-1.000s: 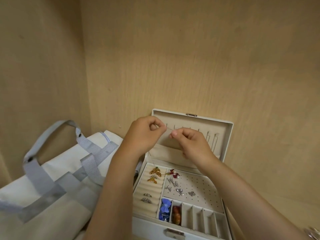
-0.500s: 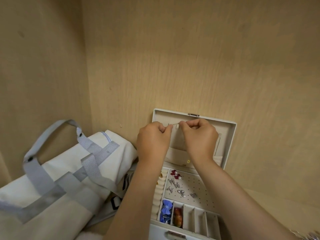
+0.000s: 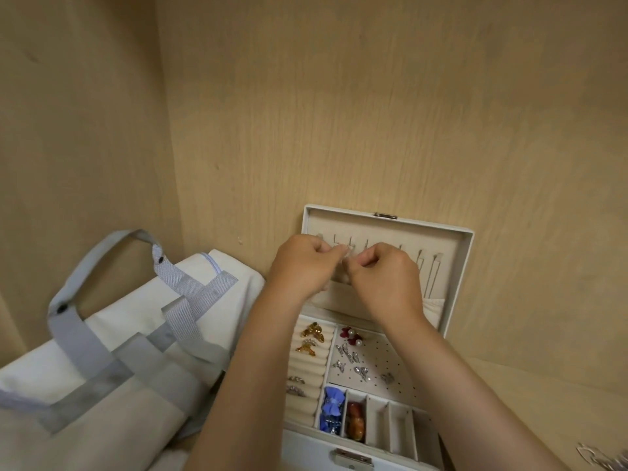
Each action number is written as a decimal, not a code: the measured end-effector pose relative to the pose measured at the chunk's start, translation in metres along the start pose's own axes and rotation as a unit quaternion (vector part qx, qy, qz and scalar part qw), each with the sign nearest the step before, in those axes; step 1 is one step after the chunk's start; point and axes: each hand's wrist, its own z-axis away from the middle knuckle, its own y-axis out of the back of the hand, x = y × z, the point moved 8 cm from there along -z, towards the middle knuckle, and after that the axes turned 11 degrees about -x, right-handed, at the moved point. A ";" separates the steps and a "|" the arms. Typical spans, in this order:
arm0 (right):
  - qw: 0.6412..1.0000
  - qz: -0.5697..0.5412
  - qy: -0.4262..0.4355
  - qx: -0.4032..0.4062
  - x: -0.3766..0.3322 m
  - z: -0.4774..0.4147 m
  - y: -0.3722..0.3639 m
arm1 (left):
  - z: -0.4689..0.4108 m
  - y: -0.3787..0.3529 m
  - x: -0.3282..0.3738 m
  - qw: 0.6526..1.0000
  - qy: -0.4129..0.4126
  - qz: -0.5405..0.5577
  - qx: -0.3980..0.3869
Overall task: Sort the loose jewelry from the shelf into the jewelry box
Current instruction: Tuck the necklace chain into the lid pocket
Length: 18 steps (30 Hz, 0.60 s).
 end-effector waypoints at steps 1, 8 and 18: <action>0.999 -0.008 -0.003 -0.036 0.001 0.001 -0.006 | 0.000 0.000 0.003 0.999 -0.006 0.026 -0.022; 0.916 -0.210 -0.044 -0.339 -0.009 0.032 -0.035 | 0.010 -0.006 0.027 0.991 -0.044 0.050 -0.112; 0.960 0.059 0.030 -0.273 -0.005 0.014 0.001 | 0.018 -0.023 0.008 0.975 0.041 -0.082 -0.202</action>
